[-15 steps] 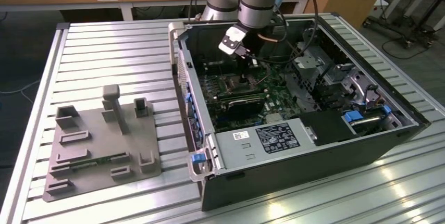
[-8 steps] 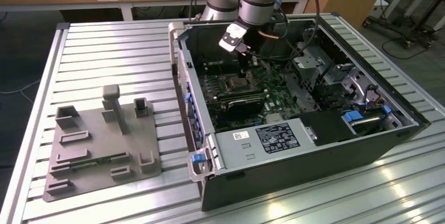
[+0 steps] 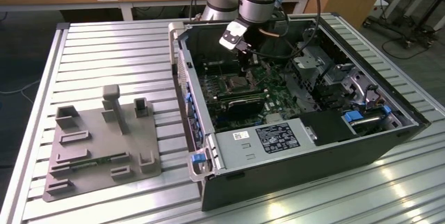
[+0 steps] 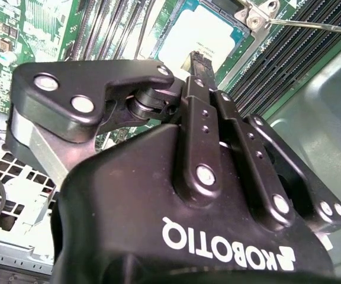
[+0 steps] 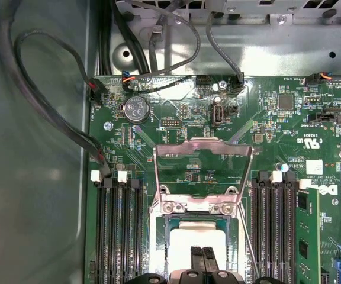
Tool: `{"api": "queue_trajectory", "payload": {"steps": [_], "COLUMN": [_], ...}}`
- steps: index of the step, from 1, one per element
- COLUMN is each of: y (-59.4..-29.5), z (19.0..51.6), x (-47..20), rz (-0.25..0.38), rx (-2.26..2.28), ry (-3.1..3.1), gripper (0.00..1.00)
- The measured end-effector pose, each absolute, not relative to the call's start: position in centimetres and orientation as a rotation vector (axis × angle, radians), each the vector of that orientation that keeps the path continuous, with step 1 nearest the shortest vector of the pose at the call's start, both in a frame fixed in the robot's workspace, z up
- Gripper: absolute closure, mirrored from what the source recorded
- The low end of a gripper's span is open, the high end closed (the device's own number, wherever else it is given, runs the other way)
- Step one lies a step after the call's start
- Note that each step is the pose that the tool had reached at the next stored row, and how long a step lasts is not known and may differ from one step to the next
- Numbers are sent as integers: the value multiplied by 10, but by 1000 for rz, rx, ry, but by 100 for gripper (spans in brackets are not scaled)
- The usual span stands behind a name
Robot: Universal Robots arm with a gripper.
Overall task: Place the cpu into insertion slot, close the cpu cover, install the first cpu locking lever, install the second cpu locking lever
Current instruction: 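Close the cpu cover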
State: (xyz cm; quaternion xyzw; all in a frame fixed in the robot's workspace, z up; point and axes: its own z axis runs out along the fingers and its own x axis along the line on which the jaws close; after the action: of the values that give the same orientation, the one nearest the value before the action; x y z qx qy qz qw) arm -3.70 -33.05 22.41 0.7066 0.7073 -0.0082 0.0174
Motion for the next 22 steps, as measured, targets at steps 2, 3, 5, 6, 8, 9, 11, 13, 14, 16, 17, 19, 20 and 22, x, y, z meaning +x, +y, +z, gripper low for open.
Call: {"api": "queue_trajectory", "payload": {"steps": [2, 3, 5, 6, 8, 9, 11, 13, 14, 16, 17, 19, 20, 22], "y": [-330, -330, -330, -330, -330, -330, -331, -331, -330, -330, -330, -330, -331, -330], "z": [224, 224, 224, 224, 224, 224, 226, 228, 228, 228, 228, 228, 228, 228], "x": [-37, -37, -37, -37, -37, -37, -37, -37, -37, -37, -37, -37, -36, -33], "rz": [-26, -26, -26, -26, -26, -26, -27, -26, -26, -26, -25, -26, -26, -26], "rx": [2196, 2196, 2196, 2196, 2196, 2196, 2195, 2196, 2196, 2196, 2196, 2196, 2195, 2196], "ry": [2198, 2198, 2198, 2198, 2198, 2198, 2198, 2198, 2198, 2198, 2198, 2198, 2198, 2198], "gripper": [90, 90, 90, 90, 90, 90, 90, 90, 90, 90, 90, 90, 90, 90]}}
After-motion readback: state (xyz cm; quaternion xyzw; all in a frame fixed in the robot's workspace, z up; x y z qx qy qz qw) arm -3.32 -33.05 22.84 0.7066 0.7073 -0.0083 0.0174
